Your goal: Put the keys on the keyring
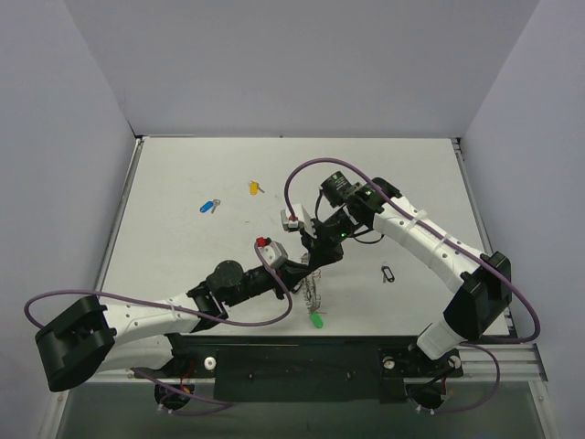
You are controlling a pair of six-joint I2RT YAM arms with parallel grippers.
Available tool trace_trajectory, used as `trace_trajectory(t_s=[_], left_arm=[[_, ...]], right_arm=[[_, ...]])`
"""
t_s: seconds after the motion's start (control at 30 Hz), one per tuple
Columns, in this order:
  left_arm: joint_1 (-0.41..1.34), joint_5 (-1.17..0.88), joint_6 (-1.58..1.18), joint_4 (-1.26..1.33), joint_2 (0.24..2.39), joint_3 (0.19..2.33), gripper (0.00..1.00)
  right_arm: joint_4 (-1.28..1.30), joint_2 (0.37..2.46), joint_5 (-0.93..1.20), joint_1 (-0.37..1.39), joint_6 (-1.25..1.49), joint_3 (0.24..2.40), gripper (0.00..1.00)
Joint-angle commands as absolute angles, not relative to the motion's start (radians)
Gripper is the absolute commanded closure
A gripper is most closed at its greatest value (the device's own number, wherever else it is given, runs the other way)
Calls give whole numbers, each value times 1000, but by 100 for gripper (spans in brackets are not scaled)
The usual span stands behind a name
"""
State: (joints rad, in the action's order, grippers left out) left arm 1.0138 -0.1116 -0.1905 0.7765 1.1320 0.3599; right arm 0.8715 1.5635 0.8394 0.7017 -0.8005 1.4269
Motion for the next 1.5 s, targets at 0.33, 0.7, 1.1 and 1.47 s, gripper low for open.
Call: trace_trajectory(t_s=[0.33,0.7,1.1,1.47], left_arm=[[1023,-143,-183,871,1114,373,100],[1022,-175,-43,723,985,347,100],[1017,-150,-117,738,977,331,100],[1012,-153,-147,767,960,318,100]], right_arm=[[862,1554,902,703,-758,1431,92],[903,1499,950,598,-788,1425,75],[951,1508,974,643,-853,1408,62],[871,1526,881,670,-785,1382,61]])
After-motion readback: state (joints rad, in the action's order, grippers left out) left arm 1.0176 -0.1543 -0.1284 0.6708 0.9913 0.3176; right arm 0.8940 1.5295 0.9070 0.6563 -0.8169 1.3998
